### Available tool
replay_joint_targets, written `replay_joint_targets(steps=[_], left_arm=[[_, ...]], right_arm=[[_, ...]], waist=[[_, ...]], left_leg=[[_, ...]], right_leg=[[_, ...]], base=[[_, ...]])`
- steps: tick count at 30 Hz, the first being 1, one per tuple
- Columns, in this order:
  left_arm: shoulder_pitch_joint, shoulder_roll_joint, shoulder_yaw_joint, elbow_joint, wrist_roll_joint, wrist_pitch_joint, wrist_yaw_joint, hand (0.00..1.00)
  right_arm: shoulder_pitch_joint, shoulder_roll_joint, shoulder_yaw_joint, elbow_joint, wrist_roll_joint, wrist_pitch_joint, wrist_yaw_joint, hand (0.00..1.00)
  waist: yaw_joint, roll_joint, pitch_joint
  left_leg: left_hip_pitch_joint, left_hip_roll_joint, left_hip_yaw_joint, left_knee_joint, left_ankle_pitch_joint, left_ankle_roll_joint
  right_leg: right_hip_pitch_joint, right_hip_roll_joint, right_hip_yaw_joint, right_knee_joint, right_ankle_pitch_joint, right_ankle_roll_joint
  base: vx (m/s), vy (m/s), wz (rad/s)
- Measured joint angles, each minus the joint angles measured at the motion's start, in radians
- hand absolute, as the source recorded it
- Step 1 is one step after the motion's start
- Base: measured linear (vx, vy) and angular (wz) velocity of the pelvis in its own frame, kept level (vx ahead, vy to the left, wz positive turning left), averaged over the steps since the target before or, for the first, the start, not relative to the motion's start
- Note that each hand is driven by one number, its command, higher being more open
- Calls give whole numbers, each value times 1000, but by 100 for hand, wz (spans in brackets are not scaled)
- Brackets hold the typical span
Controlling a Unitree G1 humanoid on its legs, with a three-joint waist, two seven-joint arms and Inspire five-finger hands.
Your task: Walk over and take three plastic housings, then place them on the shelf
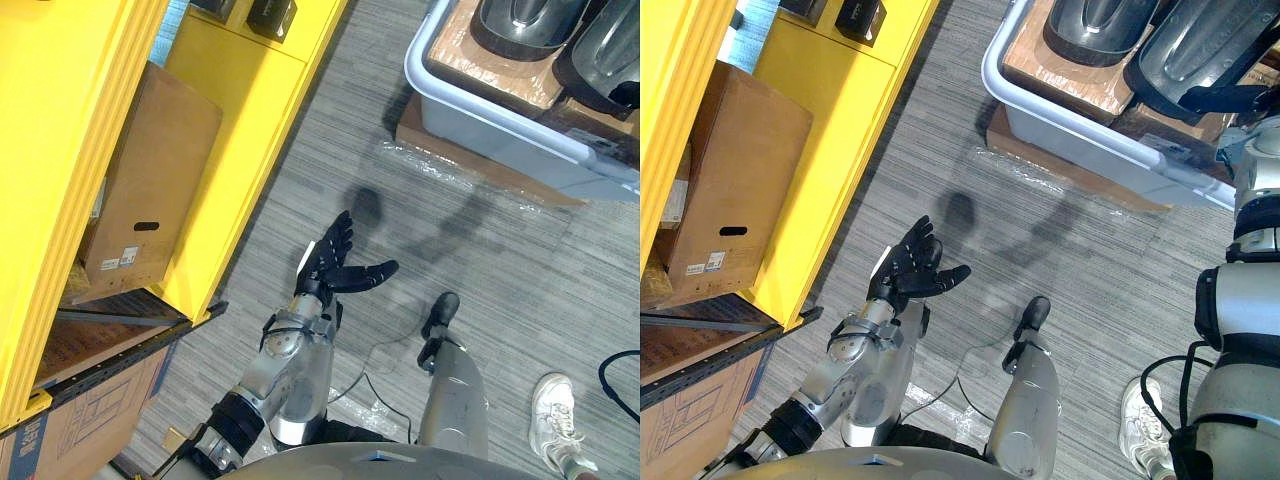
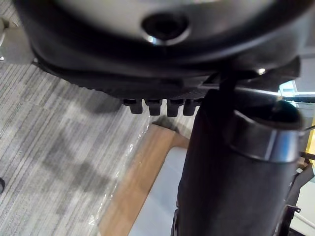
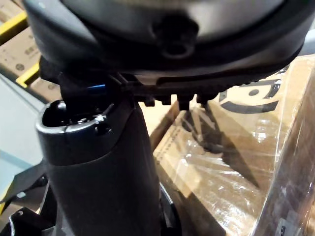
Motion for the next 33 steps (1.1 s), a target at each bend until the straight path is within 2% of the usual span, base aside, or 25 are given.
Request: replay_joint_targets(steps=[6, 10, 11, 14, 20, 25, 30, 32, 33], left_arm=[[0, 0, 12, 0, 0, 0, 0, 100], [10, 0, 23, -1, 0, 0, 1, 100], [16, 1, 29, -1, 0, 0, 2, 100], [46, 1, 48, -7, 2, 0, 7, 100], [99, 11, 68, -39, 4, 0, 18, 100], [106, 25, 113, -81, 4, 3, 34, 100], [107, 42, 167, -127, 0, 2, 28, 100], [114, 44, 185, -131, -1, 1, 19, 100], [115, 46, 187, -131, -2, 1, 16, 100]], right_arm=[[-9, -49, -25, 15, -54, 92, -31, 0], [-12, -45, -83, 46, -67, 186, -62, 0], [-14, -37, -100, 65, -59, 228, -83, 0], [-23, -26, -123, 61, -13, 237, -90, 0], [-21, -15, -137, 72, 100, 289, -149, 0], [21, -15, -202, 76, 137, 254, -162, 0], [64, -7, -208, 65, 107, 130, -208, 0], [93, 17, -207, 4, 29, 61, -269, 0], [93, 22, -207, -10, 9, 44, -281, 0]], waist=[[10, 0, 0], [11, 0, 0], [11, 0, 0], [-6, 0, 0], [-17, 0, 0], [-43, 0, 0], [-49, -2, 1], [-66, -4, 2], [-69, -4, 3]], left_leg=[[0, 0, -8, 7, -2, -1], [6, 5, -10, 8, -2, -1], [7, 6, -9, 8, -2, -1], [21, 8, 2, 8, -2, -1], [38, 18, 28, 7, -9, 1], [42, 20, 38, 5, -10, 3], [65, 28, 54, -12, -6, 6], [82, 29, 56, -18, -6, 6], [89, 30, 58, -23, -5, 6]], right_leg=[[9, 2, -9, -1, -1, -1], [19, 2, -12, -4, 0, -1], [20, 3, -12, -6, 1, -1], [35, 5, -7, -15, 4, 2], [39, 15, 15, -31, 12, -1], [44, 17, 21, -39, 25, 5], [56, 17, 37, -39, 27, 8], [72, 17, 36, -43, 26, 8], [74, 17, 38, -44, 26, 8]], base=[[8, -18, 3], [12, -29, 2], [14, -32, 0], [17, -29, -6], [7, -28, -13], [47, -29, -6], [31, -28, -7], [0, 0, 0], [25, -31, -4]])
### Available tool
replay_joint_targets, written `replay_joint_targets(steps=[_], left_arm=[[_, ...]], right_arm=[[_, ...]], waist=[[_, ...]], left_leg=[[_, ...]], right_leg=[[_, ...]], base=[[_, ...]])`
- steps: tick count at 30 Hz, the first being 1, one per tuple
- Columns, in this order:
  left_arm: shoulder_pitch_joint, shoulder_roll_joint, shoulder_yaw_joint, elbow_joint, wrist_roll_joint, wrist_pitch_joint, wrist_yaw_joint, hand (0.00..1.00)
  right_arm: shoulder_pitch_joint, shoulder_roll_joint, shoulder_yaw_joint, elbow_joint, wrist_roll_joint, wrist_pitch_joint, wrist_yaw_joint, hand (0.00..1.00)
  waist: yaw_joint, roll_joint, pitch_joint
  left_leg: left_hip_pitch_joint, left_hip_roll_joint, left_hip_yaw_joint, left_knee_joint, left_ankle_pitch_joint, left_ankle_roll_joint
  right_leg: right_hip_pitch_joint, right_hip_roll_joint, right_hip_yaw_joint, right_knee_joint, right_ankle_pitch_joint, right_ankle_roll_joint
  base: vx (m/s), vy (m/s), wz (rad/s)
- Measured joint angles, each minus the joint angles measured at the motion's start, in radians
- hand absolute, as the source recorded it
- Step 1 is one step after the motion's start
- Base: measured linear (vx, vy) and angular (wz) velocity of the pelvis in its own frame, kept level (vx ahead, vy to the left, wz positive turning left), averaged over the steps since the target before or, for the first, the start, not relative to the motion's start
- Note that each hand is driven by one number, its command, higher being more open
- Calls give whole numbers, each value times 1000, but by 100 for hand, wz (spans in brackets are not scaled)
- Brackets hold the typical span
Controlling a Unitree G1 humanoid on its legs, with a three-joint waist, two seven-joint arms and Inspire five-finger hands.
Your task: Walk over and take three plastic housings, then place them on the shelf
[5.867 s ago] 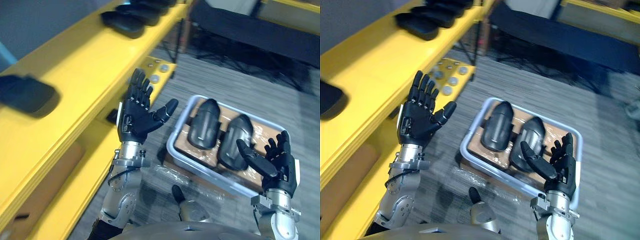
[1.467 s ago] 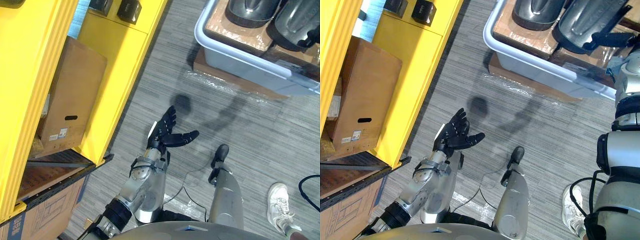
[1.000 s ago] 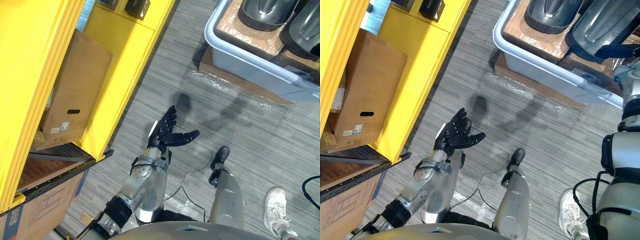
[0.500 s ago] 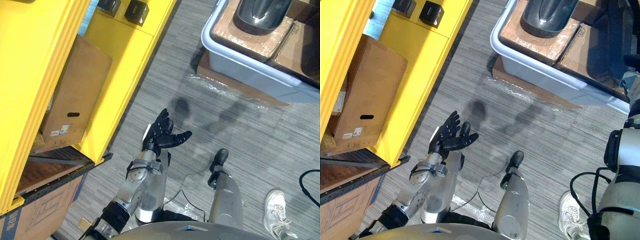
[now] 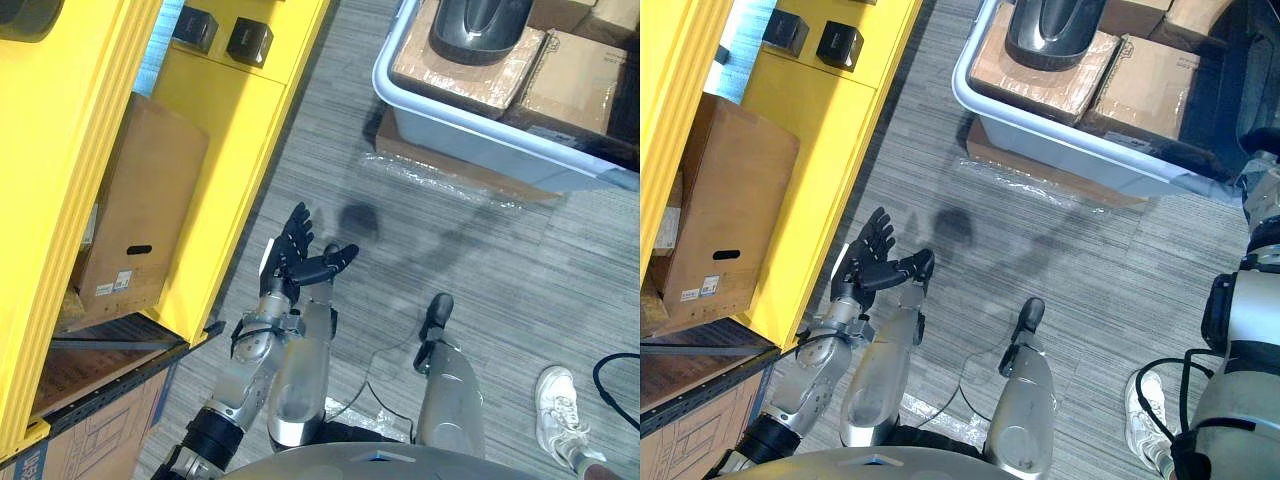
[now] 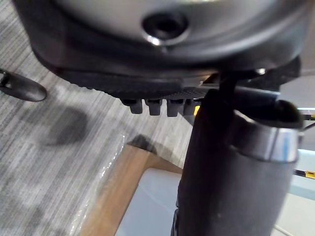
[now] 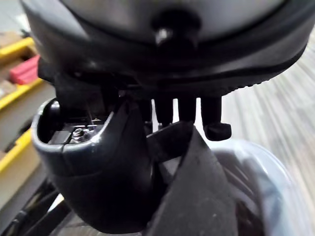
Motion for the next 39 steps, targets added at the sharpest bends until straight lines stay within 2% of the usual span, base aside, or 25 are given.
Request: replay_joint_targets(steps=[4, 7, 10, 13, 15, 17, 18, 19, 20, 22, 25, 26, 29, 31, 36, 38, 39], left_arm=[[13, 27, 12, -54, -10, 0, -29, 100], [17, 29, 43, -126, -72, 4, -69, 100], [35, 36, 82, -217, -147, 7, -107, 100], [50, 37, 90, -263, -277, 77, -148, 100], [50, 38, 88, -269, -359, 134, -170, 100], [35, 40, 74, -268, -499, 246, -183, 100], [30, 40, 71, -268, -532, 272, -185, 100], [26, 38, 58, -262, -622, 328, -188, 100], [13, 33, 41, -248, -704, 376, -192, 100], [-13, 29, 8, -209, -769, 422, -196, 100], [-80, 14, -44, -118, -841, 455, -195, 100], [-123, -4, -69, -35, -881, 466, -191, 100], [-166, -22, -90, 59, -943, 467, -191, 100], [-187, -30, -106, 96, -994, 457, -190, 100], [-240, -68, -122, 176, -1066, 373, -190, 100], [-243, -91, -131, 179, -1069, 307, -190, 100], [-243, -98, -132, 179, -1071, 295, -190, 100]], right_arm=[[16, 19, 9, -123, -130, -95, -71, 0], [87, 41, 9, -253, -226, -128, -102, 0], [162, 89, -2, -386, -301, -151, -131, 0], [282, 154, -35, -515, -388, -154, -145, 0], [342, 196, -38, -576, -431, -154, -146, 0], [406, 254, -58, -632, -491, -155, -146, 0], [413, 269, -59, -633, -504, -155, -145, 0], [436, 289, -59, -640, -532, -155, -145, 0], [454, 303, -59, -661, -561, -155, -145, 0], [476, 326, -59, -697, -596, -166, -145, 0], [499, 349, -58, -759, -643, -210, -146, 0], [519, 362, -51, -794, -658, -232, -146, 0], [552, 397, -39, -862, -713, -266, -147, 0], [611, 439, -30, -936, -737, -306, -146, 0], [702, 533, 14, -1001, -755, -342, -142, 0], [766, 570, 34, -1025, -757, -358, -134, 0], [781, 577, 37, -1025, -756, -362, -133, 0]], waist=[[-27, -13, 9], [-50, -38, 20], [-82, -76, 21], [-94, -111, 14], [-103, -137, -20], [-115, -166, -37], [-119, -173, -46], [-122, -182, -66], [-126, -185, -71], [-133, -185, -92], [-141, -183, -124], [-146, -187, -150], [-163, -197, -178], [-169, -207, -218], [-189, -224, -268], [-191, -232, -295], [-191, -234, -301]], left_leg=[[45, 5, 9, -45, 18, -2], [106, 5, 17, -84, 24, -2], [151, 6, 25, -120, 32, -2], [226, 14, 43, -154, 33, -2], [234, 11, 51, -174, 35, -1], [262, 10, 55, -188, 38, 1], [264, 10, 56, -188, 37, 1], [265, 8, 56, -188, 36, 2], [277, 6, 57, -189, 36, 2], [281, 4, 61, -190, 36, 2], [281, 4, 74, -193, 35, 4], [281, 4, 77, -193, 34, 6], [296, 5, 85, -193, 31, 6], [305, 9, 100, -193, 28, 6], [341, 19, 118, -193, 21, 4], [349, 19, 132, -193, 19, 4], [350, 19, 135, -193, 19, 4]], right_leg=[[27, 3, -1, -8, 0, 0], [80, 4, -5, -30, 0, 1], [113, 4, -4, -44, 0, 1], [171, 4, -20, -54, -1, 1], [174, 5, -25, -69, -1, 1], [206, 5, -27, -86, 0, 2], [209, 5, -27, -88, 0, 2], [216, 5, -29, -99, 2, 5], [231, 4, -29, -107, 5, 8], [242, 4, -28, -125, 15, 13], [255, 7, -24, -169, 40, 13], [264, 9, -24, -191, 52, 14], [282, 11, -20, -208, 60, 13], [284, 12, -8, -210, 61, 13], [309, 15, 7, -212, 60, 13], [309, 18, 19, -215, 64, 12], [309, 19, 21, -215, 65, 11]], base=[[42, -39, -2], [65, -32, 0], [65, -24, -1], [75, -33, -6], [46, -11, -7], [47, -16, 3], [25, -16, 3], [30, -15, 5], [26, -13, 7], [-8, -2, -4], [-23, -7, -10], [-18, -14, -5], [-1, -18, -7], [5, -26, -16], [-25, -28, -11], [-44, -6, -17], [-34, -8, -13]])
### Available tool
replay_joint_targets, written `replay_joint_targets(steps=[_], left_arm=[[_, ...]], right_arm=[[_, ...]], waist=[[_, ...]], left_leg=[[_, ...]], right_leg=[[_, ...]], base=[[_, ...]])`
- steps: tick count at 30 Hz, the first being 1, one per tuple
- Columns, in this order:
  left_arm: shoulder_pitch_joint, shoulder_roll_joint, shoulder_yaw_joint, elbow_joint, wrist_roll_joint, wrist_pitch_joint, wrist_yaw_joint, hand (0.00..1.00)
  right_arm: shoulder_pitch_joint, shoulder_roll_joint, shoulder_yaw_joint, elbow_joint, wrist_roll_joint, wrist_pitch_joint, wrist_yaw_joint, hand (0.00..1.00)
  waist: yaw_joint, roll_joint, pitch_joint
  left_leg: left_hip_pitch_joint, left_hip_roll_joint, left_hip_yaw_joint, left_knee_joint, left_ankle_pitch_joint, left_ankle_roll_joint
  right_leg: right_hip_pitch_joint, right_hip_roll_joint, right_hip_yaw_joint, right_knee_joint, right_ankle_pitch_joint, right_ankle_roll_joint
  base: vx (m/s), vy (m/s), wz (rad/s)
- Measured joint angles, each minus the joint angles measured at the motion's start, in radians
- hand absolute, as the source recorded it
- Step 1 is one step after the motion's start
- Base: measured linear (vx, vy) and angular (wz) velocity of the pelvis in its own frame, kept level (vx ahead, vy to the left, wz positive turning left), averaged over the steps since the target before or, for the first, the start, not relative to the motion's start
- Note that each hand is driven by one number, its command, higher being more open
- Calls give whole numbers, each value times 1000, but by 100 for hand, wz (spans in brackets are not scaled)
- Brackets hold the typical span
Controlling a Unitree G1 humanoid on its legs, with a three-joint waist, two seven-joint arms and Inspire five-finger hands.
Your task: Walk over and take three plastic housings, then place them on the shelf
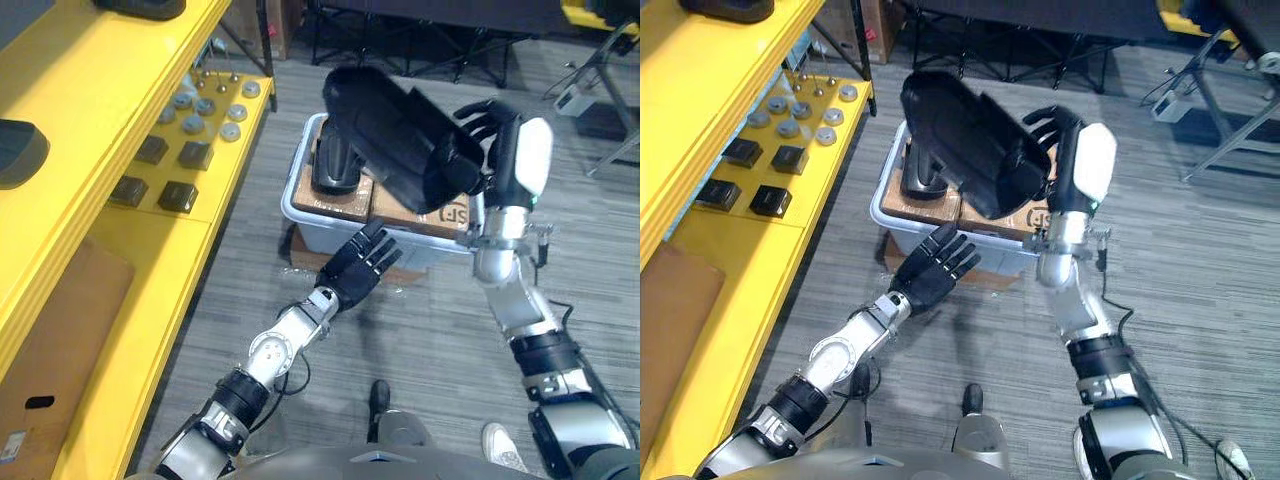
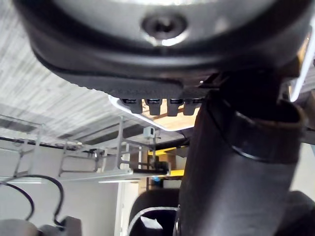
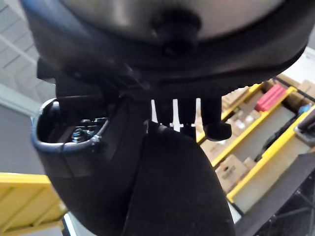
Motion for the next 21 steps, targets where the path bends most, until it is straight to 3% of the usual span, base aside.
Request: replay_joint_targets(steps=[2, 8, 16, 17, 21], left_arm=[[-4, -13, -15, 0, -41, -66, -1, 100], [-29, -29, -17, 2, -128, -179, -11, 100], [-33, -37, -28, 1, -144, -278, 37, 100], [-34, -40, -28, 1, -144, -302, 64, 0], [-34, -44, -28, 1, -144, -346, 109, 0]], right_arm=[[44, 22, 15, 0, 1, -9, 15, 0], [100, 70, 48, -5, 6, -43, 58, 0], [108, 89, 106, -30, 20, -116, 98, 0], [121, 97, 132, -30, 24, -137, 107, 0], [126, 131, 147, -30, 42, -146, 103, 0]], waist=[[0, -3, -7], [-5, -4, -17], [2, -14, -25], [1, -17, -27], [2, -25, -33]], left_leg=[[17, 0, 11, 0, -1, 0], [33, 1, 23, 0, -4, 2], [40, 0, 29, 0, -4, 1], [45, 0, 30, 0, -6, -1], [47, 0, 29, 0, -9, -2]], right_leg=[[10, -1, 9, 0, 3, 0], [18, -1, 23, 1, 8, 3], [21, -2, 30, 1, 9, 2], [26, -2, 30, 0, 8, 1], [32, -2, 28, -6, 8, 1]], base=[[-38, -10, -11], [-39, -11, -6], [-7, -6, -2], [0, 0, 0], [0, 0, 0]])
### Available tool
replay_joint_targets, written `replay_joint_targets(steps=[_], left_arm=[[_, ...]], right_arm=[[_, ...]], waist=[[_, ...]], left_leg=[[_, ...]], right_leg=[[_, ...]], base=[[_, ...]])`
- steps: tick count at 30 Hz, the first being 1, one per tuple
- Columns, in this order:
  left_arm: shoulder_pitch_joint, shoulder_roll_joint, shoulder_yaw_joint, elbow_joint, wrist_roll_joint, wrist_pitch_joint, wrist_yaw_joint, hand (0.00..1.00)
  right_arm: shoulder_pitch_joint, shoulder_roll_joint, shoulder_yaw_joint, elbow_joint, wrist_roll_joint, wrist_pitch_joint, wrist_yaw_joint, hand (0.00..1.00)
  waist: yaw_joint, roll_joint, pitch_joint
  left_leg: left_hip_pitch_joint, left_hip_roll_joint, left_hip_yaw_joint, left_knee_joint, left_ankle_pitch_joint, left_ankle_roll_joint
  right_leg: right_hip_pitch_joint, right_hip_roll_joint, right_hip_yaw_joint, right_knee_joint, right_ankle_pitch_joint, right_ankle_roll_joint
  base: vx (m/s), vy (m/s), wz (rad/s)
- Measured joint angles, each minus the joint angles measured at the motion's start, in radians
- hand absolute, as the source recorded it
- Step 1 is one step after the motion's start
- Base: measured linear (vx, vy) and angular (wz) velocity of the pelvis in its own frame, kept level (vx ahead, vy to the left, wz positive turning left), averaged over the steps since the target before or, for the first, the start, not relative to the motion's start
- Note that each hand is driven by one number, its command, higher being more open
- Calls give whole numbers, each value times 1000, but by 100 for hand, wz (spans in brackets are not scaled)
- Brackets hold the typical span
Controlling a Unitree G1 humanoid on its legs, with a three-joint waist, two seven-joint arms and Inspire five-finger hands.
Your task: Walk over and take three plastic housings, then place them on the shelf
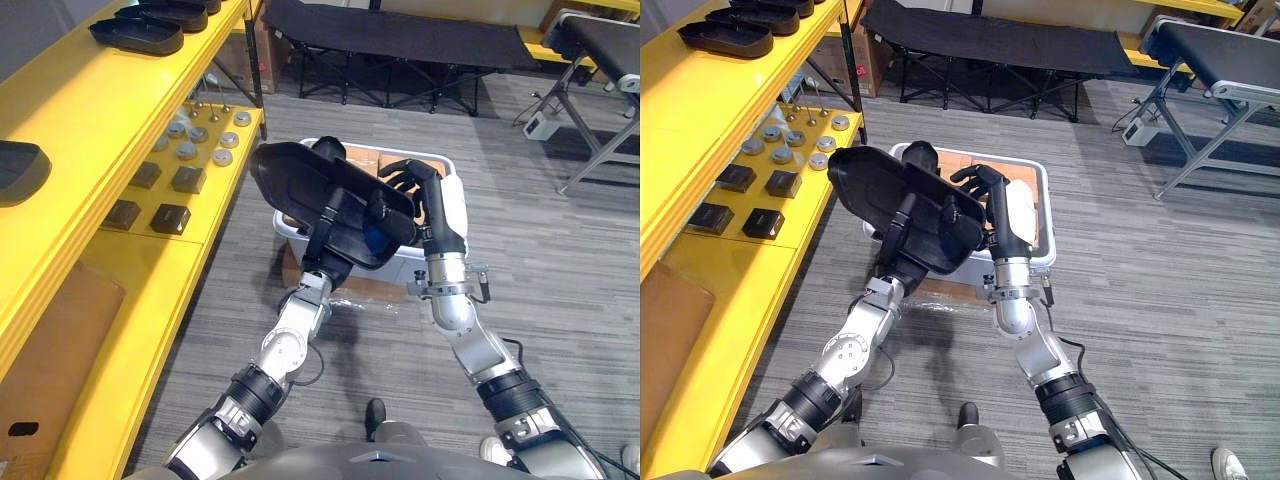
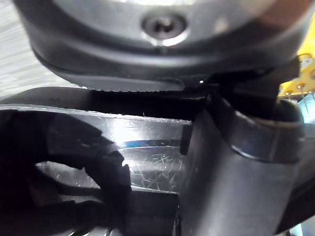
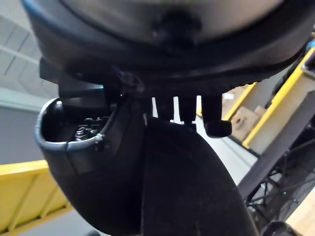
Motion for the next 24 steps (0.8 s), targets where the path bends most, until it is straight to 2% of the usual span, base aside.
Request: replay_joint_targets(steps=[11, 16, 17, 19, 24], left_arm=[[0, -13, -10, 0, 36, -76, 21, 0], [11, -18, -10, 0, 76, -113, 21, 0], [13, -18, -10, 0, 84, -118, 21, 0], [13, -18, -9, 0, 94, -124, 21, 0], [13, -44, 38, -1, 138, -176, 45, 0]], right_arm=[[43, 44, 24, -42, 9, -9, -16, 0], [75, 80, 36, -64, 7, -16, -32, 0], [80, 92, 39, -64, 7, -16, -40, 100], [83, 97, 42, -64, 6, -21, -44, 100], [129, 100, 94, -65, 9, -86, -29, 100]], waist=[[2, -10, -7], [-1, -27, -20], [-1, -31, -23], [1, -35, -25], [1, -45, -34]], left_leg=[[0, 0, -1, 0, -3, -2], [0, 0, 1, 0, -7, -1], [0, 0, 1, 0, -8, -1], [0, -1, 2, 0, -10, -1], [1, 0, 2, 0, -13, -3]], right_leg=[[2, 0, -3, -3, -1, 0], [4, 0, -2, -10, -1, 0], [5, 0, -2, -12, 0, 0], [6, 0, -2, -14, 0, 0], [8, 0, -4, -17, -1, -1]], base=[[0, 0, 0], [0, 0, 0], [0, 0, 0], [0, 0, 0], [0, 0, 0]])
